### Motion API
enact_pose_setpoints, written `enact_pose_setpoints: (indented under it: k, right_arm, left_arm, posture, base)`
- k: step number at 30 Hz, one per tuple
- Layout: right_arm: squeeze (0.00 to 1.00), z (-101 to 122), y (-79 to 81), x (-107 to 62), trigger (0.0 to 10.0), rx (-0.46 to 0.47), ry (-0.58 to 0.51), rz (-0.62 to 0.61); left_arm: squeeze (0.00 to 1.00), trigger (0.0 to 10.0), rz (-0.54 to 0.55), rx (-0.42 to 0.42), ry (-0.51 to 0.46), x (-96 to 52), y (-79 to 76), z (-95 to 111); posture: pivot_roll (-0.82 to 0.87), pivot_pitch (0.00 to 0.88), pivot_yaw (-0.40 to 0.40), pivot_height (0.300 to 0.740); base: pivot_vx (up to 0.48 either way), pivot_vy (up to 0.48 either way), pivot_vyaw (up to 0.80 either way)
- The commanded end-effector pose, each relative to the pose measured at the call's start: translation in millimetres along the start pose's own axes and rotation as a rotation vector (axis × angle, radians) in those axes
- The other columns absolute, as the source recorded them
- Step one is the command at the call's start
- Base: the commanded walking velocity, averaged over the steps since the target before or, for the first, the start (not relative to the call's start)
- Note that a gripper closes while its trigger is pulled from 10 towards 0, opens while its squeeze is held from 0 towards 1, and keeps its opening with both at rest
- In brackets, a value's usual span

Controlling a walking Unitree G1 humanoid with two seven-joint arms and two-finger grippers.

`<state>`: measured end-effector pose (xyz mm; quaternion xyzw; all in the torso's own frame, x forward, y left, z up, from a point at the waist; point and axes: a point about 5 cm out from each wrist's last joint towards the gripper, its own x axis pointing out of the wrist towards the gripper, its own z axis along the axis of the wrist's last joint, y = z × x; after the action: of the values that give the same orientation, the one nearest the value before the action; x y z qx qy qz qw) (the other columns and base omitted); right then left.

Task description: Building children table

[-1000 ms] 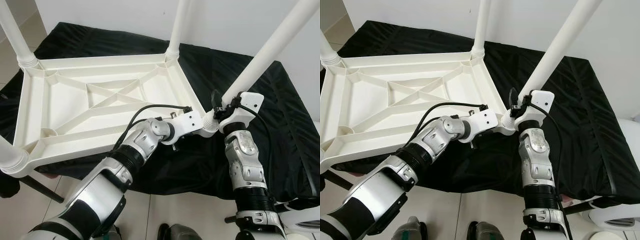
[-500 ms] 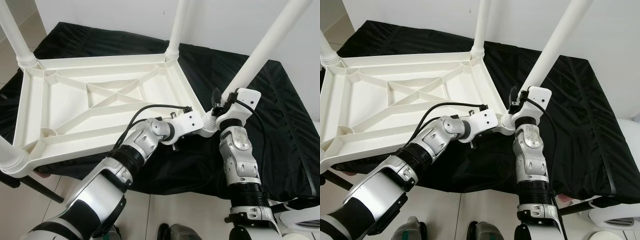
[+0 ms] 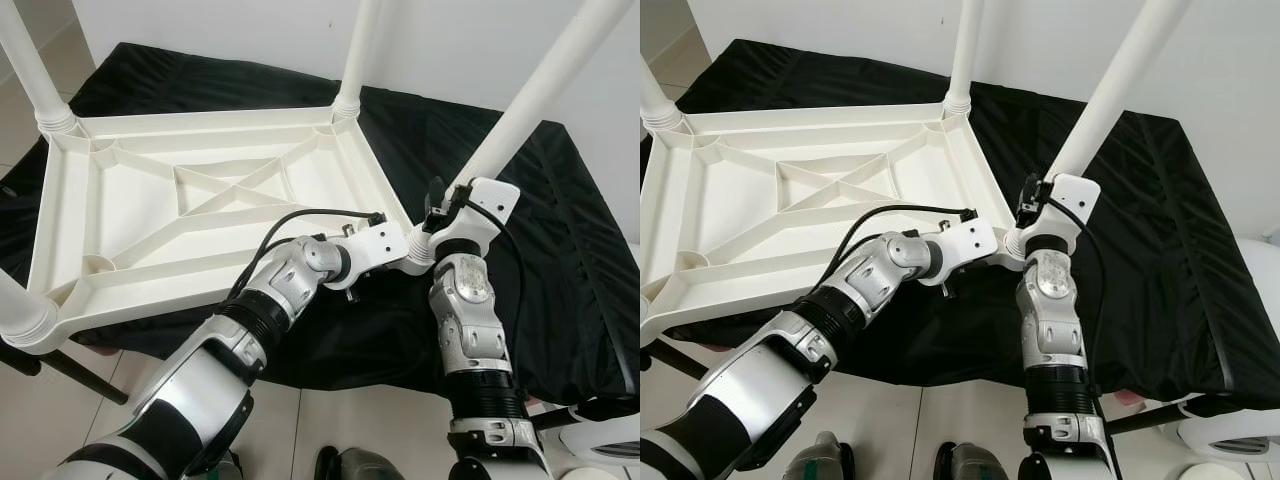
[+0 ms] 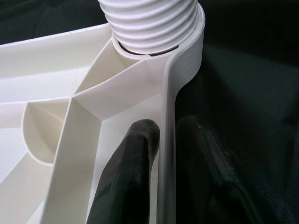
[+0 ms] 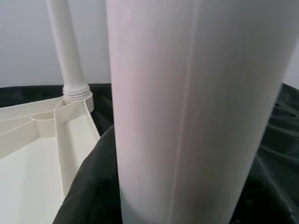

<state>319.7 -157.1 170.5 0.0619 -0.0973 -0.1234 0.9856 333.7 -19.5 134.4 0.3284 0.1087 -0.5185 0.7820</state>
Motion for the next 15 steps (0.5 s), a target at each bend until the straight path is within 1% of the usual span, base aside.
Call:
enact_pose_setpoints:
  k: [1,2,4,7,11,13,15]
  right_arm:
    - [0.0,-32,-18.1,-9.1,10.0,-0.061,0.163,-0.12]
    - [0.0,-32,-18.1,-9.1,10.0,-0.061,0.163,-0.12]
    - [0.0,-32,-22.2,-7.3,10.0,-0.082,0.17,-0.184]
    - [0.0,-31,-23.7,-6.5,10.0,-0.086,0.17,-0.21]
    - [0.0,-31,-26.6,-5.0,10.0,-0.09,0.176,-0.281]
    - [0.0,-31,-26.6,-5.0,10.0,-0.09,0.176,-0.281]
    - [0.0,-32,-28.7,-4.6,10.0,-0.095,0.183,-0.333]
  left_arm:
    - [0.0,10.0,-0.017,-0.034,0.059,0.7,-5.3,-16]
    - [0.0,10.0,-0.017,-0.034,0.059,0.7,-5.3,-16]
    - [0.0,10.0,-0.018,-0.034,0.059,0.6,-5.4,-16]
    - [0.0,10.0,-0.018,-0.034,0.06,0.5,-5.4,-16]
    - [0.0,10.0,-0.017,-0.034,0.06,0.1,-5.0,-16]
    - [0.0,10.0,-0.017,-0.034,0.06,0.1,-5.0,-16]
    - [0.0,10.0,-0.016,-0.033,0.061,-0.2,-4.5,-16]
  posture:
    - [0.03,0.067,-0.078,0.74]
    - [0.03,0.067,-0.078,0.74]
    - [0.03,0.068,-0.077,0.74]
    - [0.03,0.068,-0.078,0.74]
    - [0.03,0.068,-0.077,0.74]
    - [0.03,0.068,-0.077,0.74]
    - [0.04,0.068,-0.077,0.74]
  base:
    - [0.0,0.0,0.0]
    - [0.0,0.0,0.0]
    - [0.0,0.0,0.0]
    - [0.0,0.0,0.0]
    - [0.0,0.0,0.0]
    - [0.0,0.0,0.0]
    - [0.0,0.0,0.0]
